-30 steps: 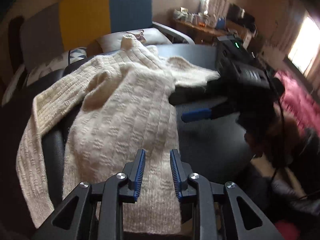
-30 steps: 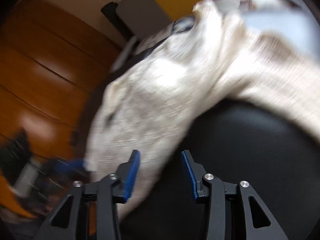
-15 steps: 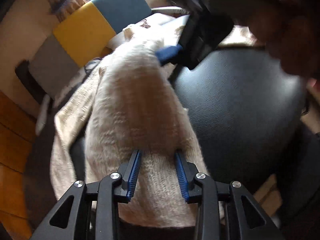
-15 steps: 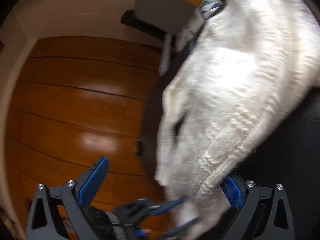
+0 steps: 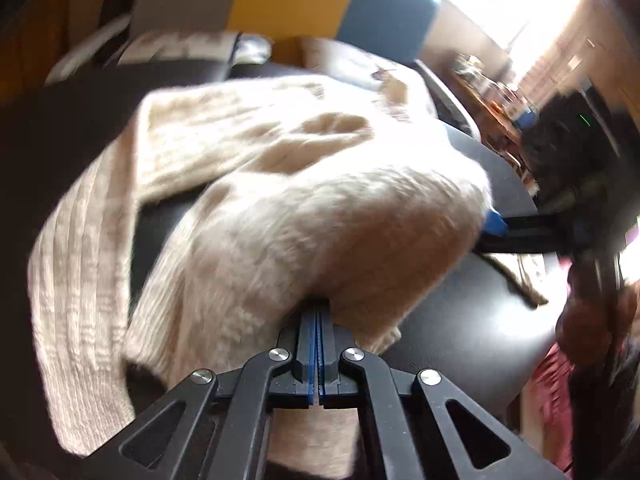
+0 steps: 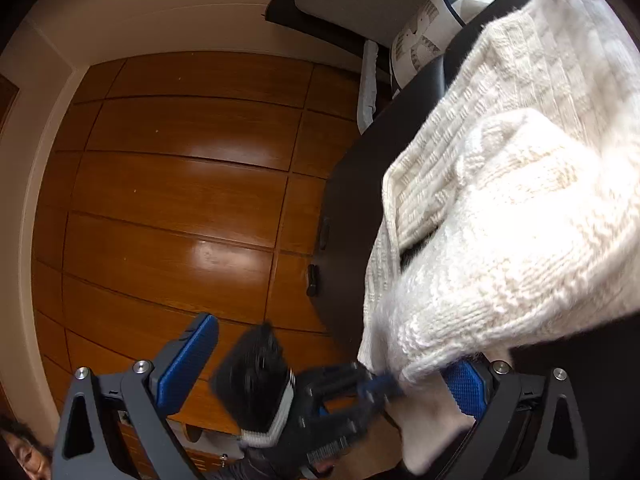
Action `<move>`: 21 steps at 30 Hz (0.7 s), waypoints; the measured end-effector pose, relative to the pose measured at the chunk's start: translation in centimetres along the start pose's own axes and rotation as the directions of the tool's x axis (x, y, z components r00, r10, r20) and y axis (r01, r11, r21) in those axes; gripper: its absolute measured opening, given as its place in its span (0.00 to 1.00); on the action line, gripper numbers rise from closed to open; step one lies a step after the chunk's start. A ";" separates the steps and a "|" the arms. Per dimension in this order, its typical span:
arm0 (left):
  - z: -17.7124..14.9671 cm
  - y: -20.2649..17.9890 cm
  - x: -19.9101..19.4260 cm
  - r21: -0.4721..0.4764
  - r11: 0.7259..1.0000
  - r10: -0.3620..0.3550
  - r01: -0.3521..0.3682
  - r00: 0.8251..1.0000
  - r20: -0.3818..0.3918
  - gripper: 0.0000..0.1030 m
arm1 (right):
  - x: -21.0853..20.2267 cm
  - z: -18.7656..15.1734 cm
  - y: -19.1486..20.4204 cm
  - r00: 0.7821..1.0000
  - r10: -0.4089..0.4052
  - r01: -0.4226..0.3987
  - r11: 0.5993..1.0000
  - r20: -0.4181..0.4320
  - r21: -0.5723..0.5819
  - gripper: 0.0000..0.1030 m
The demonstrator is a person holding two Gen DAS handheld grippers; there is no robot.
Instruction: Fold clothes
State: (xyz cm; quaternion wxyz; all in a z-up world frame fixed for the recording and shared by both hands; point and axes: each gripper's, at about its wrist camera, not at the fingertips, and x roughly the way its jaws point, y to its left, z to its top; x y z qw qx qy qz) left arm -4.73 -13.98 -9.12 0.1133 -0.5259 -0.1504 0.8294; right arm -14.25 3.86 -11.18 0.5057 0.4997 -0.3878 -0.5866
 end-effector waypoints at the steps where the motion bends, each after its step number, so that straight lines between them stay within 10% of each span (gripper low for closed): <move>1: 0.0 0.2 0.1 -0.013 1.000 -0.008 0.008 1.000 -0.006 0.00 | -0.3 0.1 0.2 1.000 -0.029 0.029 0.999 0.002 -0.016 1.00; 6: -0.5 1.0 0.6 -0.043 0.999 -0.030 0.029 0.999 -0.034 0.00 | -2.3 -1.6 1.7 0.939 -0.331 0.343 0.916 0.091 -0.210 1.00; 10: -0.7 0.9 0.9 -0.041 0.999 -0.036 0.034 0.998 -0.049 0.00 | -5.7 -3.9 1.8 0.703 -0.673 0.705 0.617 0.228 -0.350 0.93; 14: -0.9 0.7 1.0 -0.039 0.999 -0.035 0.033 0.997 -0.062 0.00 | -8.2 -4.5 -0.1 0.482 -0.828 0.853 0.370 0.286 -0.367 0.52; 21: -0.9 0.1 1.7 -0.001 0.999 -0.038 0.038 0.990 -0.139 0.01 | -7.5 -1.1 -3.8 0.325 -0.903 0.916 0.227 0.281 -0.330 0.49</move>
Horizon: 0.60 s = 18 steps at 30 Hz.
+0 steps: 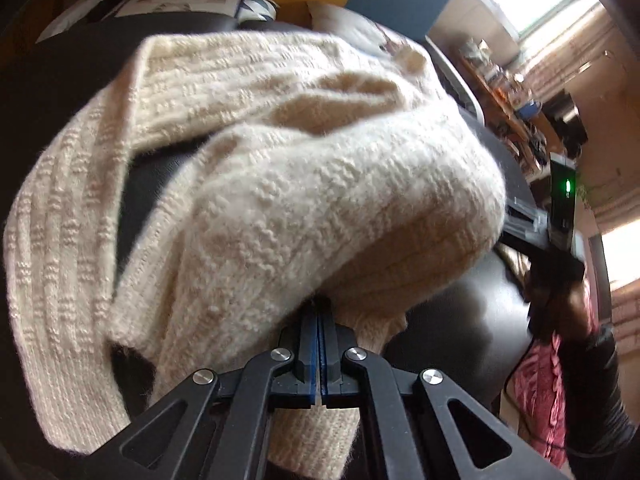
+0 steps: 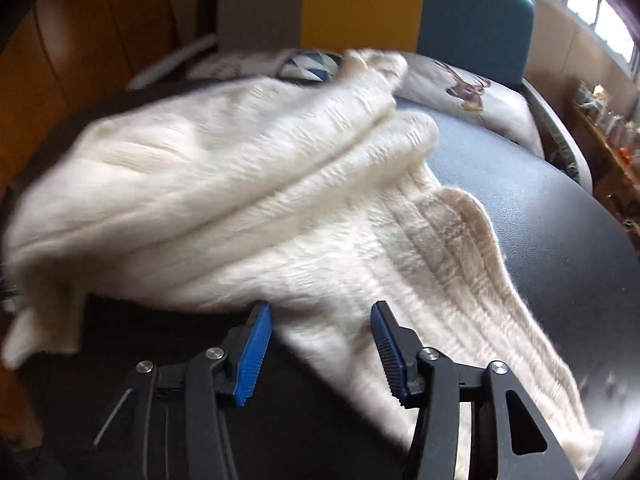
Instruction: Fold clothes
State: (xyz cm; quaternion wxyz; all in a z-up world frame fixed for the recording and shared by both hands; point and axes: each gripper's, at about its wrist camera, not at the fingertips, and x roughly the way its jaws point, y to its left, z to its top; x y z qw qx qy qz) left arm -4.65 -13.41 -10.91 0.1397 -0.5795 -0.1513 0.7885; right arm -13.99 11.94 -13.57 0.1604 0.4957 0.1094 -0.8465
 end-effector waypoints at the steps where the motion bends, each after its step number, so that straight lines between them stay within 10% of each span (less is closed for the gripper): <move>1: -0.1 -0.4 0.1 0.015 1.000 -0.004 0.004 1.000 -0.013 0.01 | 0.2 0.2 -0.1 1.000 -0.005 0.005 1.000 -0.005 -0.008 0.48; 9: -3.7 -6.3 0.0 0.203 0.975 -0.071 0.093 0.991 -0.115 0.01 | 0.6 0.4 -1.8 0.957 -0.265 0.228 0.938 -0.120 -0.260 0.43; 13: -4.7 -8.9 -1.6 0.285 0.957 -0.047 0.061 0.997 -0.055 0.01 | -0.4 -0.4 -5.8 0.930 -0.341 0.313 0.930 -0.139 -0.192 0.54; 18: -3.6 -8.4 -2.8 0.265 0.964 0.015 -0.019 1.000 0.019 0.04 | -6.5 -2.7 -4.5 1.000 -0.016 0.016 0.998 0.008 -0.053 0.54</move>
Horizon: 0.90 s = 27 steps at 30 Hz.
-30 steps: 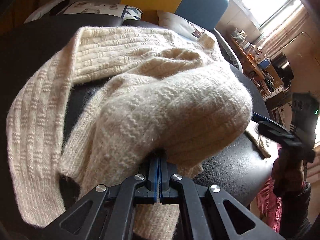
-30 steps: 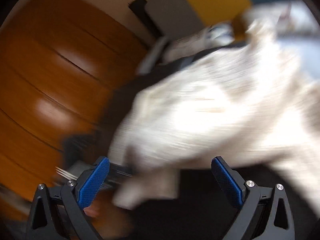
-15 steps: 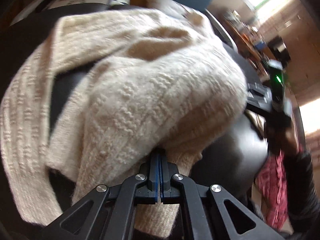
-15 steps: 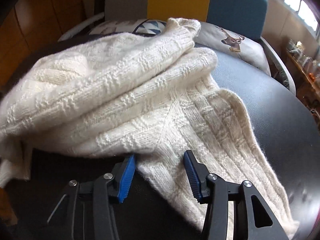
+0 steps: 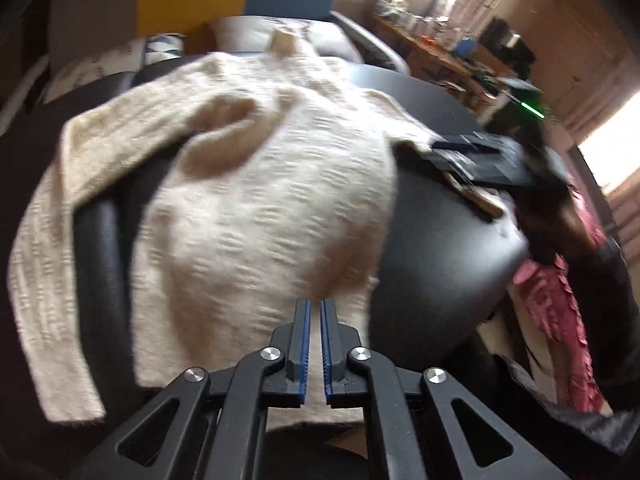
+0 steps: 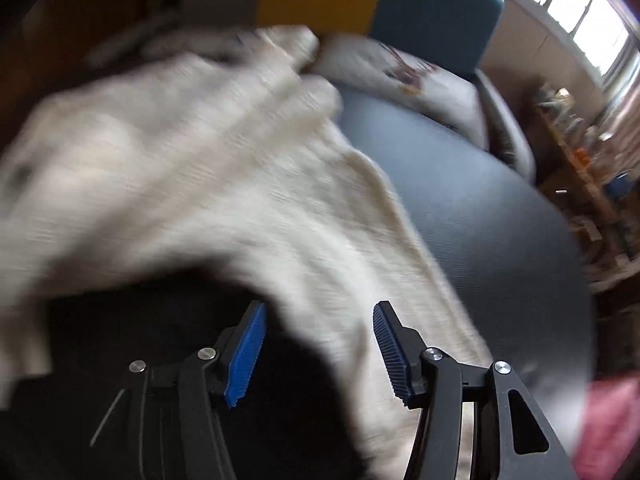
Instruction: Fold clothes
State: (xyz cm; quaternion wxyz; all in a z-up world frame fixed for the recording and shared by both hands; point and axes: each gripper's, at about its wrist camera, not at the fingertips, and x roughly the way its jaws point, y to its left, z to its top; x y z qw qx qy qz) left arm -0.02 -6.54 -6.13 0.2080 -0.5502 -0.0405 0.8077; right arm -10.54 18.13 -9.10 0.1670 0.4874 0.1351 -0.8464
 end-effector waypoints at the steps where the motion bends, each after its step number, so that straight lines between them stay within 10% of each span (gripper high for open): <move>1: 0.1 0.4 0.1 -0.018 1.000 0.021 -0.021 1.000 0.003 0.04 | -1.1 -0.6 1.0 0.998 0.063 -0.063 0.998 0.029 -0.009 0.54; 11: -1.0 2.7 0.5 -0.133 0.991 0.027 -0.025 0.999 0.016 0.04 | -2.4 -6.4 14.3 0.949 0.315 -0.309 0.906 -0.026 -0.288 0.41; 24: -1.3 4.6 2.5 -0.214 0.976 -0.032 0.030 0.999 -0.004 0.06 | 0.0 -4.9 16.9 0.951 0.302 -0.308 0.886 -0.073 -0.347 0.47; 27: -1.3 4.3 2.7 -0.216 0.976 -0.043 0.041 0.999 -0.004 0.07 | -0.5 -5.6 17.6 0.961 0.271 -0.269 0.888 -0.047 -0.372 0.24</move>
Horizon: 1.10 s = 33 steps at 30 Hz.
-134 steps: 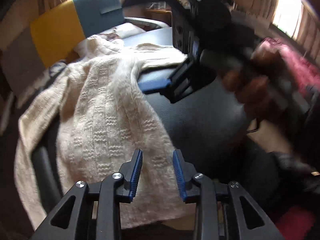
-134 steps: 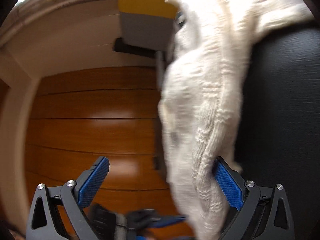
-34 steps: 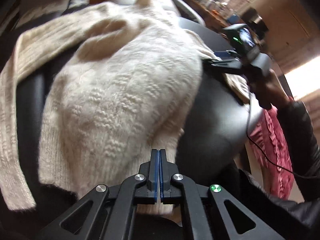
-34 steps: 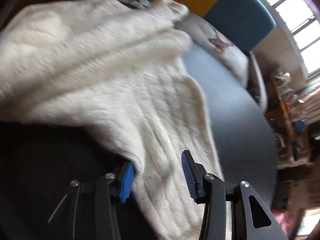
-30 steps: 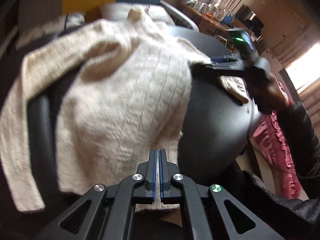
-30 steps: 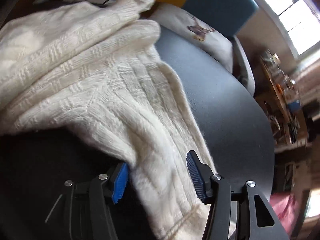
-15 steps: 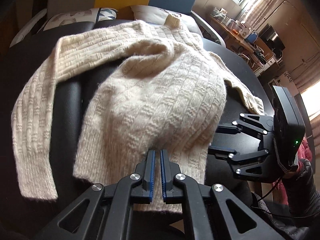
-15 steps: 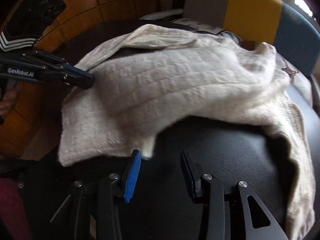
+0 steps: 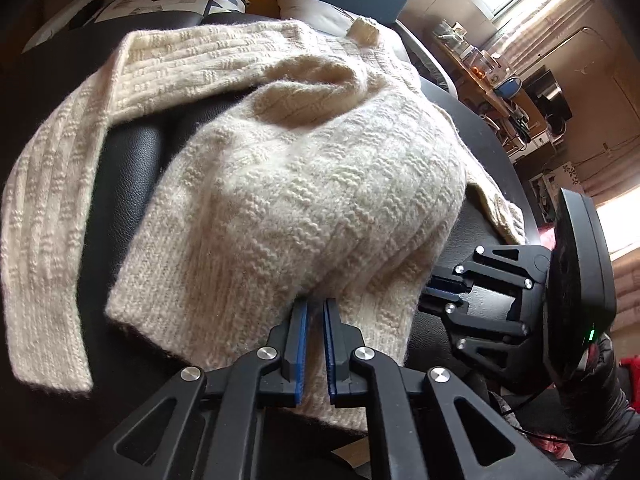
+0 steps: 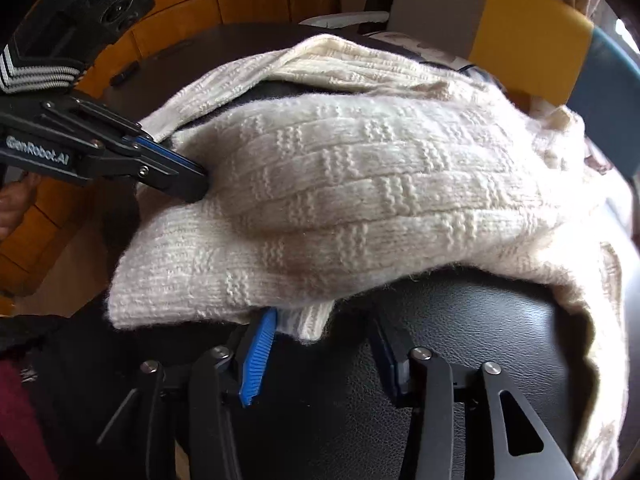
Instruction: Fold clothes
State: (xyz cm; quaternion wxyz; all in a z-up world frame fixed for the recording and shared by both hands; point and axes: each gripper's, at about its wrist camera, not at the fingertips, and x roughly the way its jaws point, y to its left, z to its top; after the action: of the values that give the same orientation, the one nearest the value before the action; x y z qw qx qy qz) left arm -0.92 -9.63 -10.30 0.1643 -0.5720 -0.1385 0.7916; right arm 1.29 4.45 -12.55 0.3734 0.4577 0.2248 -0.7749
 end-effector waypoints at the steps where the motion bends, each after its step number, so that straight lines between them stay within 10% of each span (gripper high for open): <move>1: 0.0 -0.1 0.0 0.002 1.000 0.002 -0.002 1.000 0.002 0.08 | -0.1 -0.1 0.5 1.000 -0.020 0.020 1.000 0.003 -0.016 0.08; 16: 1.1 2.8 -3.1 -0.079 0.997 -0.003 0.011 0.995 0.101 0.15 | -14.2 -4.8 -3.6 0.945 -0.328 0.328 0.944 -0.009 0.030 0.00; 24: 1.2 4.3 -1.2 -0.105 0.991 0.087 -0.077 0.992 0.087 0.25 | -11.7 -10.9 -7.7 0.997 -0.069 0.057 0.914 0.015 0.402 0.05; 28: 1.7 4.0 -0.6 -0.061 0.996 0.073 -0.068 0.994 0.082 0.30 | -9.9 -11.5 -7.2 0.998 0.002 -0.027 0.886 0.055 0.463 0.49; 33: 1.5 2.1 1.3 0.031 0.988 0.150 -0.153 0.986 0.070 0.30 | -8.6 -11.2 -6.4 0.994 0.051 -0.091 0.868 0.095 0.488 0.57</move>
State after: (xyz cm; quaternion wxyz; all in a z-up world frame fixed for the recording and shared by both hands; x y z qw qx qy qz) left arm -2.95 -11.05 -11.83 0.1092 -0.5508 -0.0857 0.8230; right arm 4.88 19.36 -10.35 0.2816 0.5146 -0.0116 -0.8098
